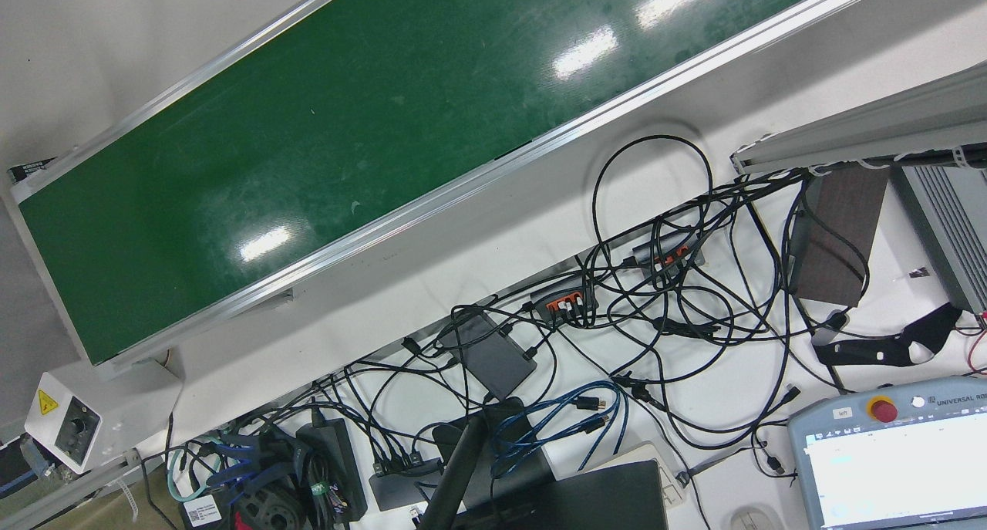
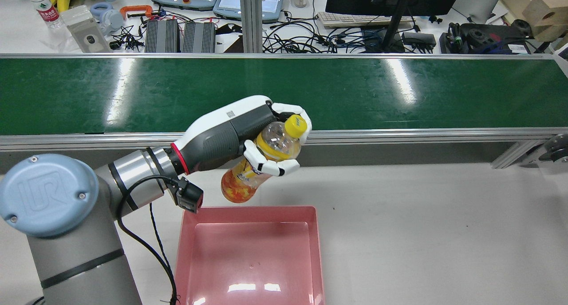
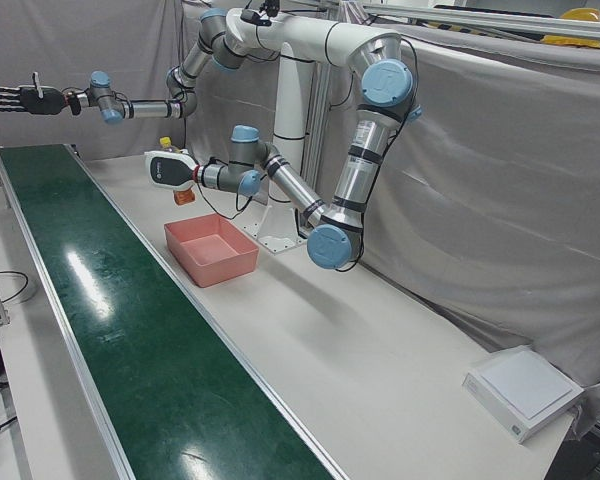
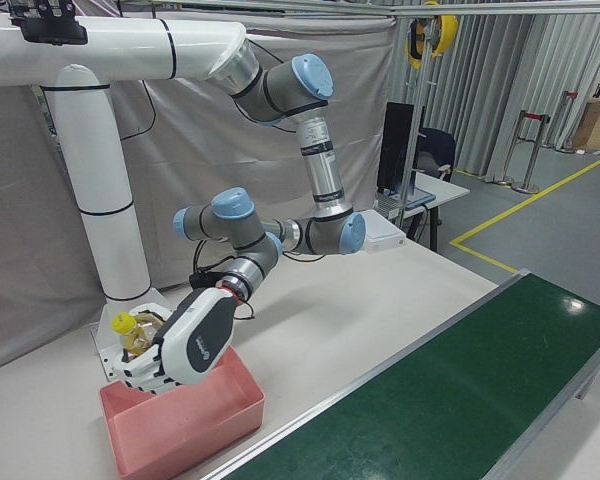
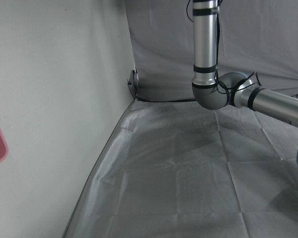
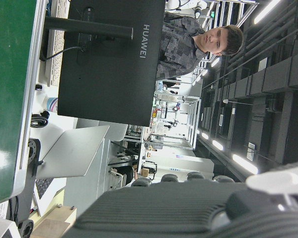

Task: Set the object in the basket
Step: 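Lower the bottle into the pink tray and open the left hand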

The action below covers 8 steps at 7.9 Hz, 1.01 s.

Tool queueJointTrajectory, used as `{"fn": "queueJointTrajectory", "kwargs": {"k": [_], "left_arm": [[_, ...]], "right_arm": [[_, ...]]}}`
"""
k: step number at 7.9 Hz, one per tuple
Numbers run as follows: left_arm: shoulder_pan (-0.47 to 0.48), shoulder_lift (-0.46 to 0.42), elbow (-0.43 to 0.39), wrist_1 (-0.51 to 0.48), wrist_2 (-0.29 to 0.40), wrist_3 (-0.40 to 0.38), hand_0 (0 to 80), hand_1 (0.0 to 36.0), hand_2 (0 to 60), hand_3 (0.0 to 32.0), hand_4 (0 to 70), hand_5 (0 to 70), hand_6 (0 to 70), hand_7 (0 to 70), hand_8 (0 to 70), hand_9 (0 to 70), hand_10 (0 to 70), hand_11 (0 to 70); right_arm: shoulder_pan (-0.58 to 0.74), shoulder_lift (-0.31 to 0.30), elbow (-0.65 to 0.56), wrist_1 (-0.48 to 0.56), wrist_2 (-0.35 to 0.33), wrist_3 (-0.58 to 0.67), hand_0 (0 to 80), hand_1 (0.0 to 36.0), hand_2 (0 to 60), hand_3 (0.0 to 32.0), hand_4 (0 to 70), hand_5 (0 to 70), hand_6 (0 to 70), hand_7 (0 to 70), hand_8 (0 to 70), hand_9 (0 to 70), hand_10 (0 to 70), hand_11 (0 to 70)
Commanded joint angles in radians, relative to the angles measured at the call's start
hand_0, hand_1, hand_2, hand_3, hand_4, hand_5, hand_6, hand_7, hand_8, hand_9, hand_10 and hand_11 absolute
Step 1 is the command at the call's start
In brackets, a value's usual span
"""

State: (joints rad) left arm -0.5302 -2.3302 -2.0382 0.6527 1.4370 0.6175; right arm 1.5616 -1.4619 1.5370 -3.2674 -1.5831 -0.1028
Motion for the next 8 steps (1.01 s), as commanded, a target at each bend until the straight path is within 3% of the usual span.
{"fn": "queueJointTrajectory", "kwargs": {"k": [1, 2, 4, 5, 6, 7, 8], "left_arm": [[0.209, -0.051, -0.002, 0.079, -0.047, 0.143, 44.2, 25.0, 60.0, 0.0, 34.4, 58.5, 50.0, 70.0, 58.0, 70.0, 53.8, 70.0], [0.251, -0.043, 0.003, 0.079, -0.087, 0.149, 42.1, 22.5, 60.0, 0.0, 33.1, 53.7, 47.7, 70.0, 53.9, 70.0, 48.8, 69.5], [0.246, -0.04, 0.021, 0.077, -0.089, 0.149, 39.3, 19.3, 60.0, 0.0, 32.4, 48.3, 44.8, 65.5, 49.3, 68.9, 43.9, 62.2], [0.239, -0.038, 0.024, 0.076, -0.087, 0.151, 40.3, 16.5, 60.0, 0.0, 29.3, 37.5, 34.2, 51.3, 39.2, 55.3, 37.0, 52.8], [0.239, -0.031, 0.024, 0.076, -0.087, 0.151, 42.1, 9.4, 20.3, 0.0, 13.3, 17.6, 10.0, 23.5, 18.2, 27.9, 23.1, 34.4], [0.231, -0.028, 0.023, 0.074, -0.083, 0.148, 44.2, 6.7, 0.0, 0.0, 2.1, 13.4, 1.6, 10.5, 7.9, 12.4, 15.7, 23.8], [0.222, -0.008, 0.013, 0.059, -0.079, 0.148, 44.8, 6.2, 0.0, 0.0, 0.0, 11.7, 0.0, 6.4, 4.7, 7.8, 12.3, 18.9]], "right_arm": [[0.0, 0.0, 0.0, 0.0, 0.0, 0.0, 0.0, 0.0, 0.0, 0.0, 0.0, 0.0, 0.0, 0.0, 0.0, 0.0, 0.0, 0.0], [0.0, 0.0, 0.0, 0.0, 0.0, 0.0, 0.0, 0.0, 0.0, 0.0, 0.0, 0.0, 0.0, 0.0, 0.0, 0.0, 0.0, 0.0], [0.0, 0.0, -0.002, 0.0, 0.0, 0.0, 0.0, 0.0, 0.0, 0.0, 0.0, 0.0, 0.0, 0.0, 0.0, 0.0, 0.0, 0.0], [0.0, 0.0, -0.002, 0.0, 0.0, 0.0, 0.0, 0.0, 0.0, 0.0, 0.0, 0.0, 0.0, 0.0, 0.0, 0.0, 0.0, 0.0], [0.0, 0.0, 0.0, 0.0, 0.0, 0.0, 0.0, 0.0, 0.0, 0.0, 0.0, 0.0, 0.0, 0.0, 0.0, 0.0, 0.0, 0.0], [0.0, 0.0, -0.001, 0.0, 0.0, 0.0, 0.0, 0.0, 0.0, 0.0, 0.0, 0.0, 0.0, 0.0, 0.0, 0.0, 0.0, 0.0], [0.0, 0.0, 0.0, 0.0, 0.0, 0.0, 0.0, 0.0, 0.0, 0.0, 0.0, 0.0, 0.0, 0.0, 0.0, 0.0, 0.0, 0.0]]}}
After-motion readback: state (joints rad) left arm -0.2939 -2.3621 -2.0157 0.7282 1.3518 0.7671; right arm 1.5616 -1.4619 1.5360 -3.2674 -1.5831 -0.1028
